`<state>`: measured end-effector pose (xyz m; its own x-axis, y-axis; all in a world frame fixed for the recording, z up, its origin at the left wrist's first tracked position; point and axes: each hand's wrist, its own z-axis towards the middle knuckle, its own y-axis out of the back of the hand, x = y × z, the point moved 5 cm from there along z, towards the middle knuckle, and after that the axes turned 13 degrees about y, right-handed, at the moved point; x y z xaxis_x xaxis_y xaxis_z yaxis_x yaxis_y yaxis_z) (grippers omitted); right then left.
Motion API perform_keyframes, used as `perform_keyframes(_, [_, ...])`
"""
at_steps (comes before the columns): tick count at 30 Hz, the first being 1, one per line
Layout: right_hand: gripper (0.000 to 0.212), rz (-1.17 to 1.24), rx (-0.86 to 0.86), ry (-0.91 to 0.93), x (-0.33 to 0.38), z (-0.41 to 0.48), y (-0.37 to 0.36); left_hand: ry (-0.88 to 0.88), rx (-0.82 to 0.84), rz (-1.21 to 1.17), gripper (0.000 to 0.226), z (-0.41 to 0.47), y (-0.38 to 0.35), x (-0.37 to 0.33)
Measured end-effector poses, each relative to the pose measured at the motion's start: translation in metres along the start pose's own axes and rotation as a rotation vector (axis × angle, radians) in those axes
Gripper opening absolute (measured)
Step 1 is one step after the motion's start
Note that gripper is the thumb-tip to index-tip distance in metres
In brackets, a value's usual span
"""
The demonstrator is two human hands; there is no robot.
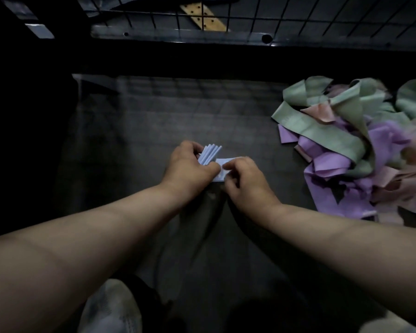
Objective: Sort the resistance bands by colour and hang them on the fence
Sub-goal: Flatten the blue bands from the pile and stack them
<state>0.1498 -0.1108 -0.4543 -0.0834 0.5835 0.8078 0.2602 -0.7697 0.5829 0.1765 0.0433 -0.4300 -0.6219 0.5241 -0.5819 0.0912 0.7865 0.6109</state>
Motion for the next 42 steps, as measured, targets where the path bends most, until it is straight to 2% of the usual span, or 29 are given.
perform_keyframes(3, [0.023,0.11,-0.08,-0.172,-0.013,0.0,0.003,-0.047,0.011,0.128,0.034,0.0,-0.011,-0.003])
perform_keyframes(8, [0.018,0.31,-0.19,-0.387,-0.021,0.012,0.012,-0.107,0.14,0.288,0.064,-0.002,-0.028,-0.009])
perform_keyframes(11, [0.025,0.342,-0.161,-0.449,-0.021,0.019,0.015,-0.15,0.205,0.313,0.064,-0.005,-0.028,-0.009])
perform_keyframes(15, [0.044,0.36,-0.161,-0.479,-0.018,0.017,0.009,-0.269,0.227,0.366,0.04,-0.011,-0.021,-0.004])
perform_keyframes(18, [0.054,0.204,-0.128,-0.447,-0.009,0.015,0.01,-0.238,0.236,0.231,0.049,-0.017,-0.013,0.0])
perform_keyframes(22, [0.046,0.101,-0.154,-0.379,0.005,0.016,0.012,-0.148,0.25,0.097,0.045,-0.016,-0.009,0.009])
perform_keyframes(25, [0.041,0.077,-0.152,-0.317,0.014,0.018,0.014,-0.153,0.218,0.064,0.039,-0.011,-0.006,0.01])
perform_keyframes(27, [0.041,0.052,-0.146,-0.298,0.015,0.018,0.017,-0.242,0.101,0.107,0.032,-0.008,0.002,0.007])
perform_keyframes(30, [0.041,-0.012,-0.121,-0.302,0.009,0.017,0.019,-0.379,-0.061,0.375,0.037,0.002,0.007,0.011])
perform_keyframes(32, [0.042,-0.062,-0.097,-0.294,0.007,0.015,0.017,-0.407,-0.053,0.486,0.044,0.008,0.005,0.017])
perform_keyframes(35, [0.048,-0.163,-0.097,-0.342,0.003,0.012,0.016,-0.496,-0.063,0.513,0.043,0.012,0.005,0.018])
perform_keyframes(38, [0.063,-0.111,-0.086,-0.496,-0.005,0.01,0.016,-0.545,-0.038,0.575,0.05,0.013,0.003,0.017])
perform_keyframes(42, [0.08,-0.01,-0.06,-0.563,-0.016,0.013,0.01,-0.614,0.038,0.537,0.057,0.014,-0.002,0.02])
